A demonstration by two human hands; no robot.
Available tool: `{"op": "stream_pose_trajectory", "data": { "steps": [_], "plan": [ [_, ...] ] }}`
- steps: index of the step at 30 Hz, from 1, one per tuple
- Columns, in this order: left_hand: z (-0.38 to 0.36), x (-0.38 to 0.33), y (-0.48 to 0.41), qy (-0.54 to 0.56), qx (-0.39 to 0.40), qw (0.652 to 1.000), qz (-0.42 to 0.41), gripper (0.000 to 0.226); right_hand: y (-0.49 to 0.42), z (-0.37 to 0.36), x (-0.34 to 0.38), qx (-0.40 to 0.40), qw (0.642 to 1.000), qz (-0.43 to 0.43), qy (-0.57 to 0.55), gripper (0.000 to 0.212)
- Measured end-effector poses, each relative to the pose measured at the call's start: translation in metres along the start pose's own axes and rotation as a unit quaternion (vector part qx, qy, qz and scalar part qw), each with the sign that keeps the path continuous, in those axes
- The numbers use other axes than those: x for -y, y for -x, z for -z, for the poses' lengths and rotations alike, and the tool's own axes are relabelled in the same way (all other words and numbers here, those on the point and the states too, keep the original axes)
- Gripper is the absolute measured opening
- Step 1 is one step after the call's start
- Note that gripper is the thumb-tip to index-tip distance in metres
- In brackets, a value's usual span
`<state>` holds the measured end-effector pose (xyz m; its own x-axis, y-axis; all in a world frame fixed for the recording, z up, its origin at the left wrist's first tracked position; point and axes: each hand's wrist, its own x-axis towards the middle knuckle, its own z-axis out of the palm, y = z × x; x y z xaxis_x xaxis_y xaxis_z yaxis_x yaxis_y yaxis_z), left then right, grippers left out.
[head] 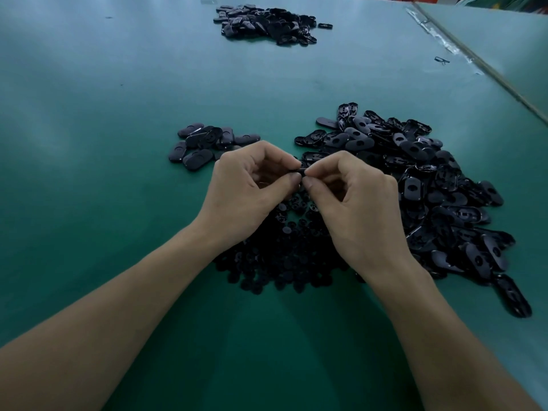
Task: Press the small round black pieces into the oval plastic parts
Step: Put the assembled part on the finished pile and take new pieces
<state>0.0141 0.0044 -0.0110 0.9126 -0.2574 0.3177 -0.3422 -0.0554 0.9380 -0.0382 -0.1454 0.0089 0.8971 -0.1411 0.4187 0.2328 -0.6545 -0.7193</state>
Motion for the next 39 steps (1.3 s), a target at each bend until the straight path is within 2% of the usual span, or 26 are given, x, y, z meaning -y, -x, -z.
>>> {"op": "stream_pose_trajectory", "data": {
  "steps": [4, 25, 31, 39],
  "plan": [
    [0.0, -0.001, 0.0, -0.01, 0.0, 1.0, -0.007, 0.019, 0.001, -0.001, 0.0, -0.004, 0.999, -0.006, -0.036, 0.009],
    [0.0, -0.002, 0.002, -0.012, 0.003, 1.0, -0.024, 0.021, 0.0, -0.001, 0.004, -0.011, 0.998, -0.034, -0.058, 0.019],
    [-0.001, -0.003, 0.002, -0.027, 0.012, 0.999, -0.035, 0.026, 0.001, 0.0, 0.005, -0.03, 0.998, -0.044, -0.024, 0.027],
    [0.001, -0.001, 0.001, -0.024, 0.003, 0.999, -0.024, 0.024, 0.001, -0.001, 0.009, -0.024, 0.999, -0.031, -0.012, 0.027]
  ]
}}
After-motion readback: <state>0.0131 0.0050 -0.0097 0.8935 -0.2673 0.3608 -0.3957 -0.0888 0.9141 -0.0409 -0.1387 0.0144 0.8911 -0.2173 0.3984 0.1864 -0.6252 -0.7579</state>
